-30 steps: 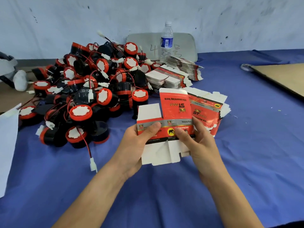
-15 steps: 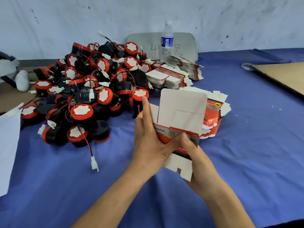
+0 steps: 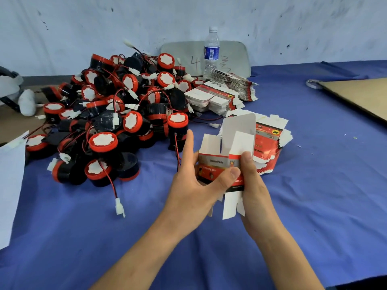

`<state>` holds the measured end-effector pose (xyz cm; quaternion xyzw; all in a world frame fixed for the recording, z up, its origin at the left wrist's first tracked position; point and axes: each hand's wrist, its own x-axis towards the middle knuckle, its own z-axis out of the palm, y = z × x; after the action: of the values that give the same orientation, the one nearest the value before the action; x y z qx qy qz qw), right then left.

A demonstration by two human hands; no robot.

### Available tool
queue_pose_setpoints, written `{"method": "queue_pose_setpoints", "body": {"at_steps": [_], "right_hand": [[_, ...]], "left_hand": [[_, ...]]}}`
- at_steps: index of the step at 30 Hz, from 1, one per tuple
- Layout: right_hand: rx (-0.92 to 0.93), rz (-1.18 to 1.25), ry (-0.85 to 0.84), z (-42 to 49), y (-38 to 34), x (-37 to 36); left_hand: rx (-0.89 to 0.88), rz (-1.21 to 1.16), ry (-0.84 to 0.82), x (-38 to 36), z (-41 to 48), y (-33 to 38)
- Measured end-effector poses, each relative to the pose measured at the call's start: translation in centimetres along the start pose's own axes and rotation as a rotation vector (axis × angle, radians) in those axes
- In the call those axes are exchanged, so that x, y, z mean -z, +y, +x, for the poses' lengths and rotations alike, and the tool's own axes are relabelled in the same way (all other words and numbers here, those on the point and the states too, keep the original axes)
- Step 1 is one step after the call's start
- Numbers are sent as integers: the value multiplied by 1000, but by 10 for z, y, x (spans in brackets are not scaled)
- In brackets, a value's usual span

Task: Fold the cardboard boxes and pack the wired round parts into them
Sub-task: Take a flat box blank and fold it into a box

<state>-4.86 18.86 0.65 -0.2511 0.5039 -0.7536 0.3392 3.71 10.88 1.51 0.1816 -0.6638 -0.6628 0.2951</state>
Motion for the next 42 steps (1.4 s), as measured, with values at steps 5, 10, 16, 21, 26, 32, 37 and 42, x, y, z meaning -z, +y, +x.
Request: {"method": "queue_pose_setpoints", "body": {"at_steps": [5,10,16,21,26,32,37,42], "right_hand": [[-18,13,-7,2,-7,0],[149,-178,-71,0,-5,13],[439,-877,-393,-12,-32,38],[575,-1171,-473,-11,-57,28],[689,-951,-389,-18,-60,32],[591,-724,-75,-27,-14,36],[666,-785,-43,-28,3,44],[748,-799,-35,-33,10,55]], "left_hand": [[81,-115,-23,4,1,0],[278,-472,58,10,7,9],[582,-472,-246,32,11,31],[711,-280,-339,29,12,47],[779,-227,-492,45,15,56],[-377,496,-280,36,-3,23],[-435,620,-472,29,4,17],[-383,650,-660,29,7,19]]}}
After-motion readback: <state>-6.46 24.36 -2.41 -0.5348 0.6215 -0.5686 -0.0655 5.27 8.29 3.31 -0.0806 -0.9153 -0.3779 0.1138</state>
